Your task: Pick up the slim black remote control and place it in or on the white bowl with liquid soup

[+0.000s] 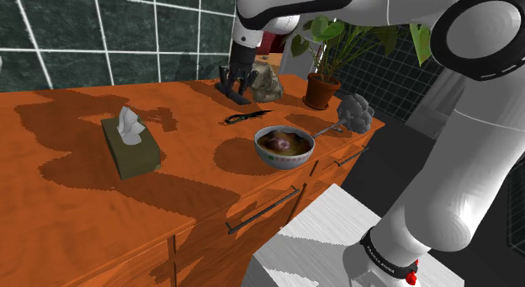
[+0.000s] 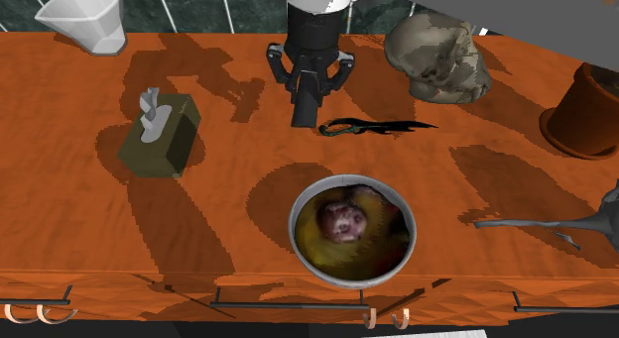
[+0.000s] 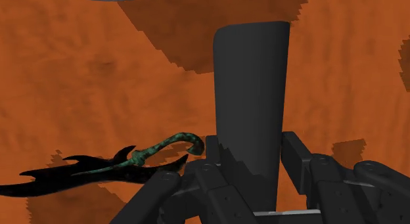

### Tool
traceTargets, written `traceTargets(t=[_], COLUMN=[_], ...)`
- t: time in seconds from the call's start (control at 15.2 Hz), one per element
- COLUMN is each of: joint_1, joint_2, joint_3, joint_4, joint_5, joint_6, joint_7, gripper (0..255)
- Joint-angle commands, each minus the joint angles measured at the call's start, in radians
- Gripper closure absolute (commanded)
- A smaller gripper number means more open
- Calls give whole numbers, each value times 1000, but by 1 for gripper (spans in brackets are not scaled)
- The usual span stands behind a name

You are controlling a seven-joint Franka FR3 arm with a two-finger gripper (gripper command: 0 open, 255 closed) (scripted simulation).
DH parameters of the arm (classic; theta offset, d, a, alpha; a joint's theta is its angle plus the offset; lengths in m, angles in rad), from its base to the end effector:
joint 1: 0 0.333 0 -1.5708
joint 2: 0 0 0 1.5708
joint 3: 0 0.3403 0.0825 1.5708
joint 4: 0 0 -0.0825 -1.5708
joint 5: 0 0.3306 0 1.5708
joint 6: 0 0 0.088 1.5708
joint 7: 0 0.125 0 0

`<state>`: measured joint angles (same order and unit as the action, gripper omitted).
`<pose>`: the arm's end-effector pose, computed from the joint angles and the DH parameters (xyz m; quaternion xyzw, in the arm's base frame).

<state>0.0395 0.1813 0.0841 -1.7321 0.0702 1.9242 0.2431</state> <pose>0.5662 0.0732 0.4961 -0.9965 0.0723 0.0018 0.0409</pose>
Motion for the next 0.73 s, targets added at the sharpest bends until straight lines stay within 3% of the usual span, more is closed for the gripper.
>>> traceTargets(t=[0.0, 0.07, 0.66], joint_1=[1, 1, -22], joint_2=[-8, -9, -368], joint_3=[1, 1, -19], joint_4=[19, 27, -415], joint_5=[0, 0, 31], joint_6=[-26, -36, 43], joint_7=[3, 4, -55], gripper=[255, 255, 255])
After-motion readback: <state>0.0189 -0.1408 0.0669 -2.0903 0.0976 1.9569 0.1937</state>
